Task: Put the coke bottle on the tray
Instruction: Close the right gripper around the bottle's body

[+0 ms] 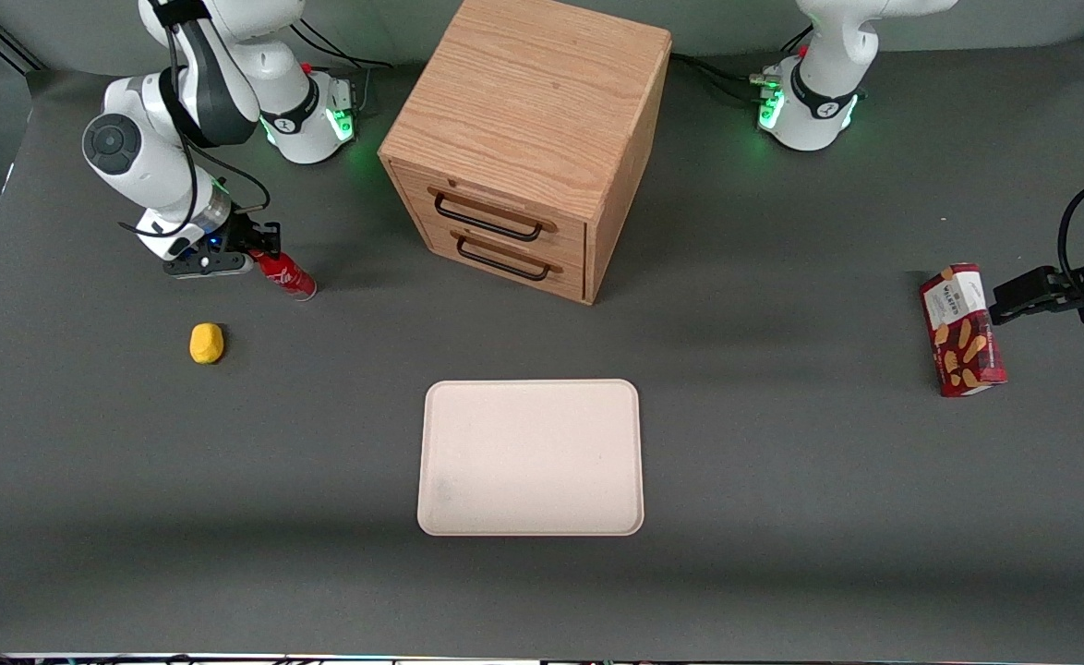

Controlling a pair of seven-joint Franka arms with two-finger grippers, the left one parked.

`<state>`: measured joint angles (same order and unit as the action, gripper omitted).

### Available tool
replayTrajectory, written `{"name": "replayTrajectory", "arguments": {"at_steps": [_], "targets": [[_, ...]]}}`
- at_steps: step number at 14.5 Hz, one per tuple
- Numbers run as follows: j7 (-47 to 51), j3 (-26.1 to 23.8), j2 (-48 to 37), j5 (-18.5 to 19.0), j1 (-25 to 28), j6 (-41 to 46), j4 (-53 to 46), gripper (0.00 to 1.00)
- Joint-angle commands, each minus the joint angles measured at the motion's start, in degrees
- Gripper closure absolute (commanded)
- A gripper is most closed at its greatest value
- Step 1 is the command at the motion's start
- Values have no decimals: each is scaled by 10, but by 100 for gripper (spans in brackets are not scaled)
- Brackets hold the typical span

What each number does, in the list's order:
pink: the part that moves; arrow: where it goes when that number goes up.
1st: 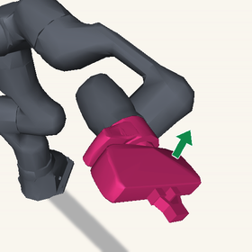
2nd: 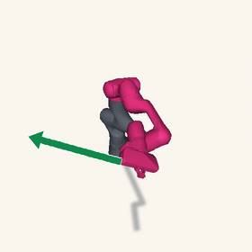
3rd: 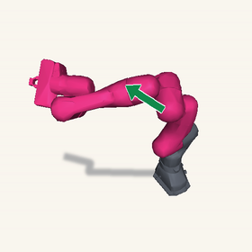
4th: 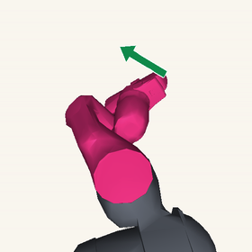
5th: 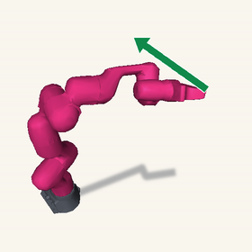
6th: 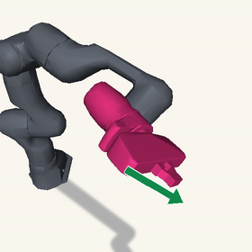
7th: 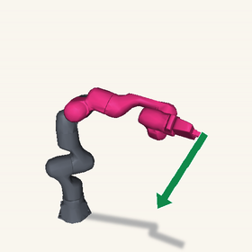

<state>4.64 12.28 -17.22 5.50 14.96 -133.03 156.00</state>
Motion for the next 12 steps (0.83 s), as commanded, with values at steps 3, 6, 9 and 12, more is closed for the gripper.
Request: {"name": "replayTrajectory", "arguments": {"at_steps": [3,6,9,12], "targets": [[-4,3,9,6,2,-11,-1,100],[-4,-1,9,6,2,12,-28,100],[-3,-2,17,5,2,76,-96,100],[-2,-9,52,0,3,164,-205,100]]}}
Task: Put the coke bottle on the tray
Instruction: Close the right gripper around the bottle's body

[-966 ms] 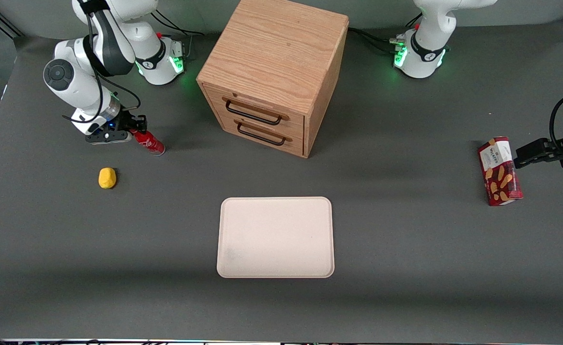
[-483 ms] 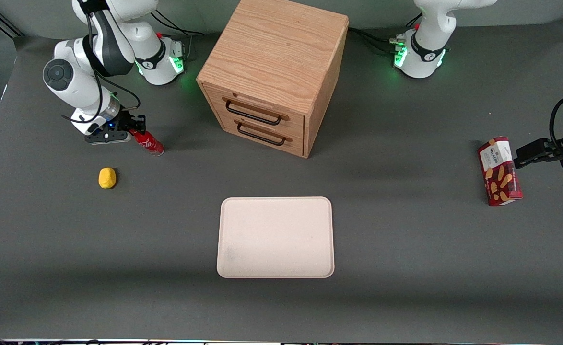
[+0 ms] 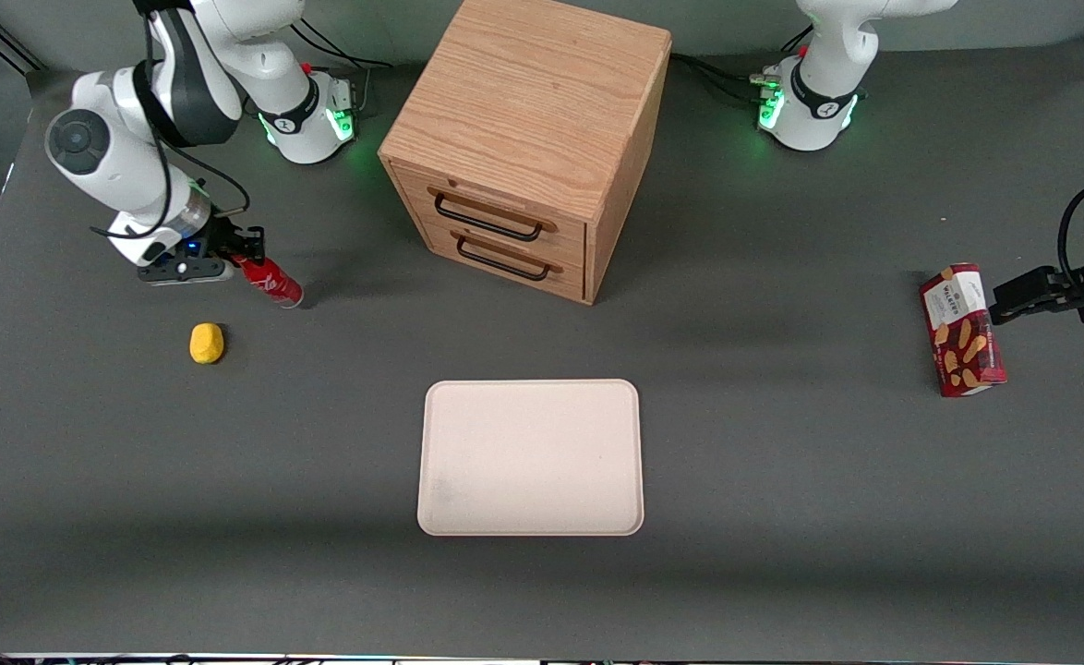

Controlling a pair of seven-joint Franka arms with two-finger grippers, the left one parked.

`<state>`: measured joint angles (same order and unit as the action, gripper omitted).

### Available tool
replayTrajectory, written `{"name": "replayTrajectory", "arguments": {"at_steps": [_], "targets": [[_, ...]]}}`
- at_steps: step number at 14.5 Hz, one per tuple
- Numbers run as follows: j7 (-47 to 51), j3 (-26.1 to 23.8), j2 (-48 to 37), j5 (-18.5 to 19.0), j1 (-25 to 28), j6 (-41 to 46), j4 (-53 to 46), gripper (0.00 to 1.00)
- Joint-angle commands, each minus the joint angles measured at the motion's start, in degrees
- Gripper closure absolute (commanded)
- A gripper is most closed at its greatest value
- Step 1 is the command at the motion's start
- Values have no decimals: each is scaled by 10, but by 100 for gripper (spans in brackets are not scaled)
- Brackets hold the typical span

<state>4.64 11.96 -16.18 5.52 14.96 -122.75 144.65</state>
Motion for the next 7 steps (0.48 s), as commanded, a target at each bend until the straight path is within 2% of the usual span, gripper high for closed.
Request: {"name": "replayTrajectory", "arguments": {"at_steps": [1,4,7], "targets": [[-2,-12,62,-2,3,94,-139,100],[-12,-23,146,-5,2,215,-316,100],[-24,-40,234,-30,-1,331,-508,100]]}}
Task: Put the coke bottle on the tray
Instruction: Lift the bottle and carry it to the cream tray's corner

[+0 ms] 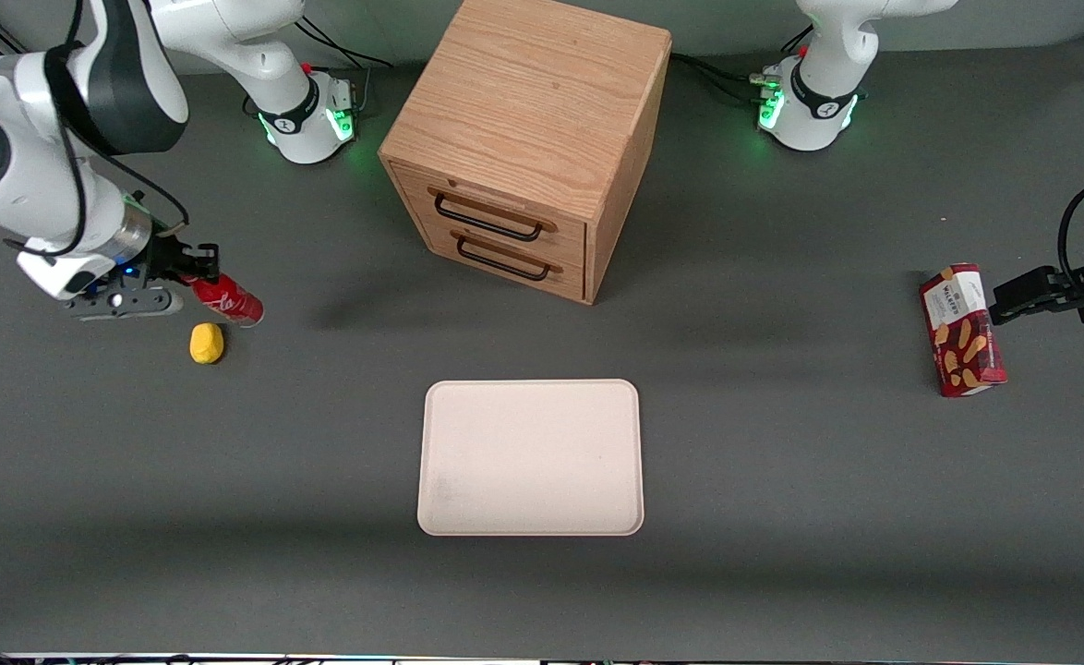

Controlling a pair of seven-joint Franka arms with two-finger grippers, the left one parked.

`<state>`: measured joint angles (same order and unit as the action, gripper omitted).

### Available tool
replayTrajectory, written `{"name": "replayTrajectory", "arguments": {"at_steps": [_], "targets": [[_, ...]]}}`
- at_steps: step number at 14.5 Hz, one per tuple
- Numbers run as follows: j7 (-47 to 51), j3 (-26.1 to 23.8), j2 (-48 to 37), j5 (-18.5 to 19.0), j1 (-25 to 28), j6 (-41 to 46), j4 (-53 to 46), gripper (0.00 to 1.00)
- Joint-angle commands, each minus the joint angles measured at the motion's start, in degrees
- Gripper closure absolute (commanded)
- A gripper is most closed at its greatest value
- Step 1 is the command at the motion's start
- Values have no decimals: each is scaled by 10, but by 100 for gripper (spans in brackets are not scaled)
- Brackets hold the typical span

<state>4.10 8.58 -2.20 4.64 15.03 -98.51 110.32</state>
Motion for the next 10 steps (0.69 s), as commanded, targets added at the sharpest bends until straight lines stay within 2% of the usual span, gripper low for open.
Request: {"name": "replayTrajectory", "arguments": {"at_steps": [1,3,5,7,10], "targets": [[-20,-6,119,-31,-1,121,-228,100],[-20,-8,183,-47,-1,188,-357,100],[-19,-27,236,-46,0,228,-465,100],[-11,-50,275,-44,0,238,-540,100],[-9,-83,318,-43,0,213,-598,100]]}}
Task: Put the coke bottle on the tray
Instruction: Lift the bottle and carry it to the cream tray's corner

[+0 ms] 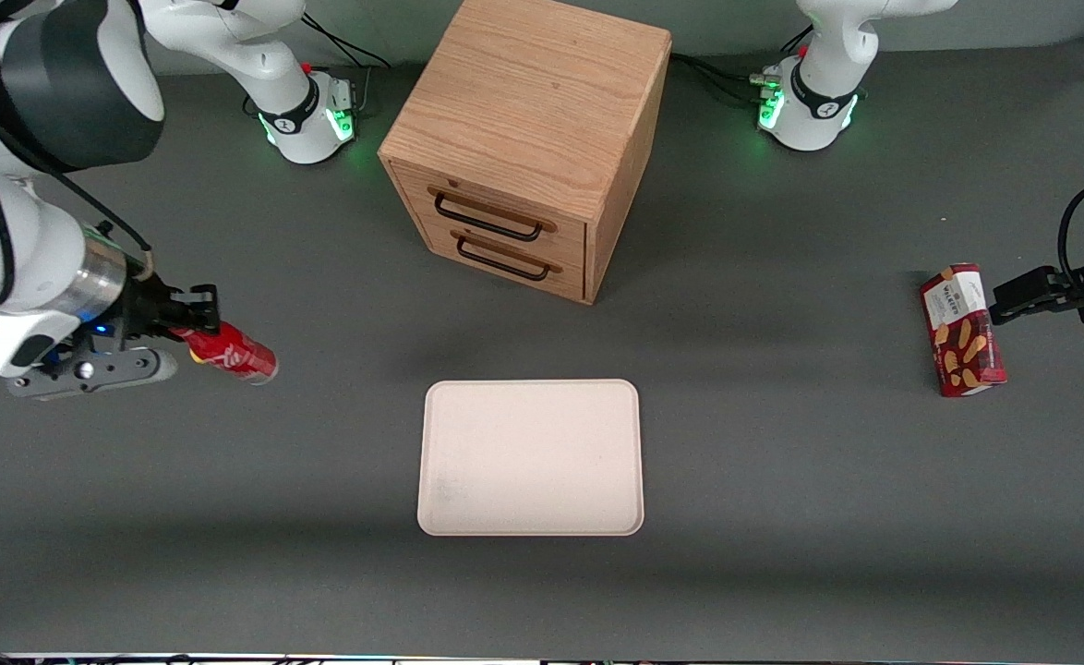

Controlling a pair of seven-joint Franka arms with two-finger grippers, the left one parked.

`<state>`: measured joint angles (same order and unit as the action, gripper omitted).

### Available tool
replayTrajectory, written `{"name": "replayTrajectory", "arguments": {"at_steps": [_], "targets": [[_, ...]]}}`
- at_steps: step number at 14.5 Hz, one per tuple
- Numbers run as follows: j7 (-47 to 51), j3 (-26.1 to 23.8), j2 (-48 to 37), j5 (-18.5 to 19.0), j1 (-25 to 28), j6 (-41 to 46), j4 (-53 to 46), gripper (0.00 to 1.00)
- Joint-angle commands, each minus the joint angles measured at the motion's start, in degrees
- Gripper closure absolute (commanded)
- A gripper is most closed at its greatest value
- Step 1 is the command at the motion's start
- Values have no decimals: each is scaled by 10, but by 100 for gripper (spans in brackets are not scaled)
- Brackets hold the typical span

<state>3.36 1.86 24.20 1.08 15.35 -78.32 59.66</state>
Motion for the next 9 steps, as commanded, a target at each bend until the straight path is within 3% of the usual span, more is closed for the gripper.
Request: {"name": "replayTrajectory", "arguments": {"at_steps": [1,9], "targets": [[-2,-21,65,-7,-3,-9,-99,100],[-2,-54,205,7,33,-243,-101,100]]}}
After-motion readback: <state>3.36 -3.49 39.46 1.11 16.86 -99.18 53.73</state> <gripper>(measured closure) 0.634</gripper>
